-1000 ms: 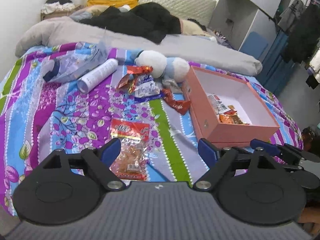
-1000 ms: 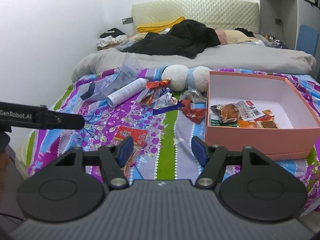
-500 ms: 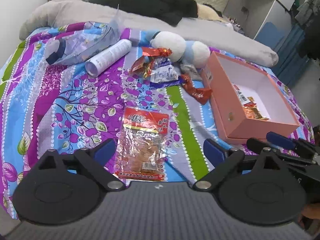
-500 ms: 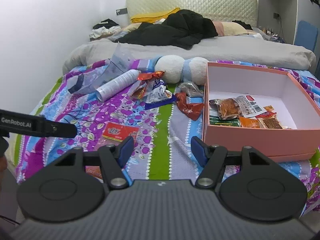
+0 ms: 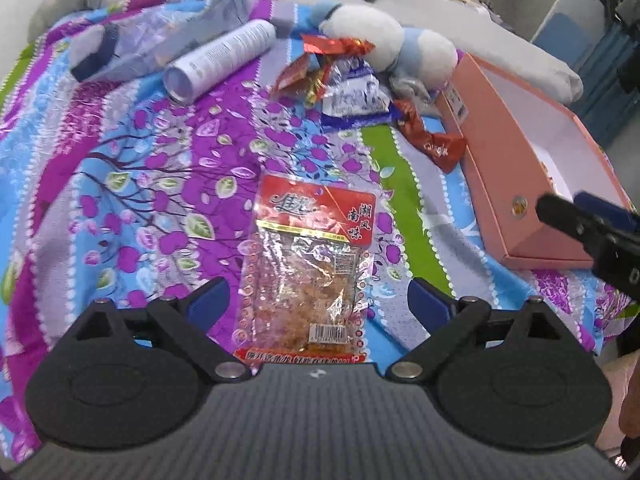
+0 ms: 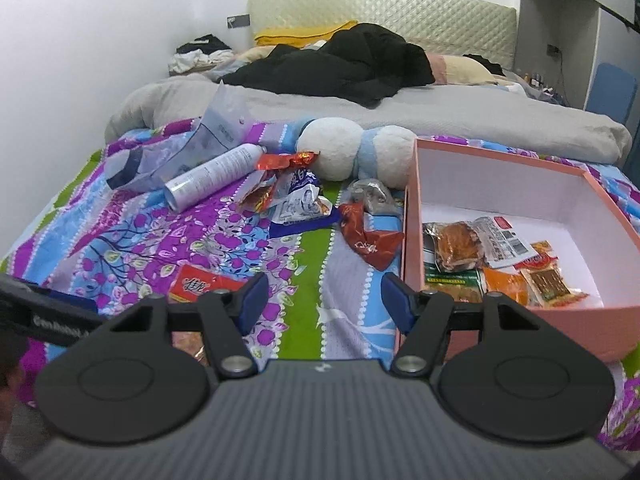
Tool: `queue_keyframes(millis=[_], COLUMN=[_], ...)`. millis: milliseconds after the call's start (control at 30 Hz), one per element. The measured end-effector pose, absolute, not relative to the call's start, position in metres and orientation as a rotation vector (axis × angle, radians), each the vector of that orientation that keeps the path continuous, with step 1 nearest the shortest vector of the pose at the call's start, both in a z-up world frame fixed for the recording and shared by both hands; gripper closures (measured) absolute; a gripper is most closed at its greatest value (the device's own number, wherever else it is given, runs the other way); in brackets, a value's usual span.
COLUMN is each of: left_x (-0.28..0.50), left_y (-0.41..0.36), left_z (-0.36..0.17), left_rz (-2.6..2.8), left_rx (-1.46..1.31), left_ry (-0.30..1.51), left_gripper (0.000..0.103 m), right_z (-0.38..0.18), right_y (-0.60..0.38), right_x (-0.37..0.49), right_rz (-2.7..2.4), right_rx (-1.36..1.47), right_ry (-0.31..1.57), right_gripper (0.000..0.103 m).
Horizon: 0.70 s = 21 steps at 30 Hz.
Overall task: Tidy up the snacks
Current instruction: 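Grasp red-header snack pack with left gripper while right reaches red wrapper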
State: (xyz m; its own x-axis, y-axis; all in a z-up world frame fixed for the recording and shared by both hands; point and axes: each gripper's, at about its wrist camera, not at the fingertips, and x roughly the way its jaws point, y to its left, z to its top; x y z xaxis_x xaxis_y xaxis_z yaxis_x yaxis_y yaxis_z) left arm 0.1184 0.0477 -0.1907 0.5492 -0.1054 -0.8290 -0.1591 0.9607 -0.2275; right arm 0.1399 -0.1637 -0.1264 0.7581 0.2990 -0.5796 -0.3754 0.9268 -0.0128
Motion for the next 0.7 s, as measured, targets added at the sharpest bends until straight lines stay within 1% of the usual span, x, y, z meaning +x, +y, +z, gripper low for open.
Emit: queue_keyframes(millis=[100,167,300,367,400,533,600,667,700], left_x=[0.129,0.135,0.145,0.151,0.153,0.165,0.168,0.171,0.173], left_y=[0.047,0.047,0.048,0.052,0.054,0.055,0.050,0.043,0.040], left_z=[-0.205,-0.215,-0.229,-0.236,-0.239,-0.252,-0.257,-0.262,-0.264], left_rz=[0.021,0.004,-0.011,-0.011,-0.012,-0.035,-0.049,-0.044,-0.036], left_rx=[-0.284,-0.292,-0.290,-0.302,-0.308,-0.316,-0.293,-0.239,-0.211], left_ry=[1.015,1.031,1.045,1.051,1.053,1.078,1.087,1.097,1.104], left_gripper=[0.006,0.007,0.007,0.007,0.007,0.007,0.007,0.011,0.011], right_z=[-0.133,-0.138,-0.150,-0.157,-0.161,-0.173,-0.179,-0.182,-0.184], right_y=[-0.154,-0.146,-0.135,-0.130,-0.126,-0.114,-0.109,-0.104,-0.100], right_x=[0.151,0.158,0.174,0.183,0.189,0.210,0.224,0.238,0.246], right_rz=[0.366,0.365,0.369,0.366,0.365,0.348,0.333,0.320,0.311], right_rx=[-0.157,-0.182,-0.214,-0.231,-0.240,-0.299,-0.308,-0.314,-0.321], right_ry=[0.614,0.617,0.630,0.644,0.651,0.649,0.657,0.657,0.653], right_gripper=[0.050,0.053,0.053,0.055,0.057,0.058,0.058,0.058,0.058])
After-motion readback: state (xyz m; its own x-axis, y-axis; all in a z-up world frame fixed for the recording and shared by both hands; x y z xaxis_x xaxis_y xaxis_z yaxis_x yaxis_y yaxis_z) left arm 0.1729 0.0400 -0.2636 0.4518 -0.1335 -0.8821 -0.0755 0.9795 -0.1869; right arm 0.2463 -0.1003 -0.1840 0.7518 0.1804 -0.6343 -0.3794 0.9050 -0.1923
